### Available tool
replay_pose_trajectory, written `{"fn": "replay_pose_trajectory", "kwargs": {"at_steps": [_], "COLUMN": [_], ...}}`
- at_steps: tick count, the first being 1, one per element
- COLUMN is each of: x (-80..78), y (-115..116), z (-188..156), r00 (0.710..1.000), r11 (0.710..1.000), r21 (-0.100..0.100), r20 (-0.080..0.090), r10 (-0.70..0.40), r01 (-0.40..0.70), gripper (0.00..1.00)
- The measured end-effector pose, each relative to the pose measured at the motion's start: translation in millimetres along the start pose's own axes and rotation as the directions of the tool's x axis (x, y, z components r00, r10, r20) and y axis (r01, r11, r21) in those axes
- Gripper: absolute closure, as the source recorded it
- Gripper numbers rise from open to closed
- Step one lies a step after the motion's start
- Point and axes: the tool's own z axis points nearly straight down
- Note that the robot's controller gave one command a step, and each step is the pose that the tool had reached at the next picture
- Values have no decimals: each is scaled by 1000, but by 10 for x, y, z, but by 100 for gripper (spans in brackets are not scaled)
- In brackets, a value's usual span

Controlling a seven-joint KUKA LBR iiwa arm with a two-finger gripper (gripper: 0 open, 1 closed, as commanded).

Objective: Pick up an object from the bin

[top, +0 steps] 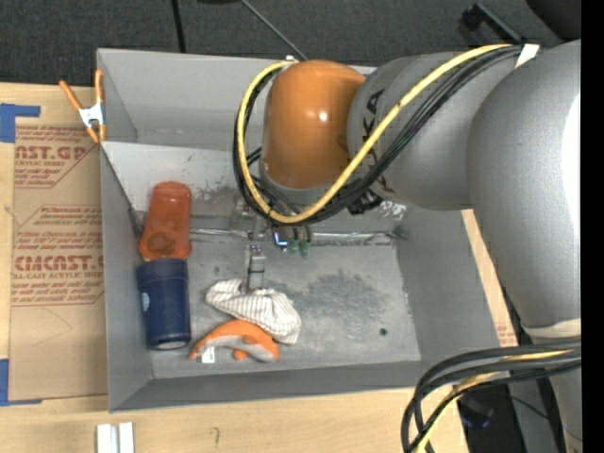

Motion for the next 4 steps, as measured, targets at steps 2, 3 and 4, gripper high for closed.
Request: {"fn": "replay_pose_trajectory", "kwargs": {"at_steps": [2,3,4], "x": [-11,181,306], "y": [-14,60,2], "z": [-36,-399,-525], "r00": [1000,1000,995], "r11": [1000,1000,995], "r21": [-2,3,0], "r20": [9,-1,20], "r10": [7,5,-96], "r01": [-7,-5,96], "gripper": [0,0,0]}}
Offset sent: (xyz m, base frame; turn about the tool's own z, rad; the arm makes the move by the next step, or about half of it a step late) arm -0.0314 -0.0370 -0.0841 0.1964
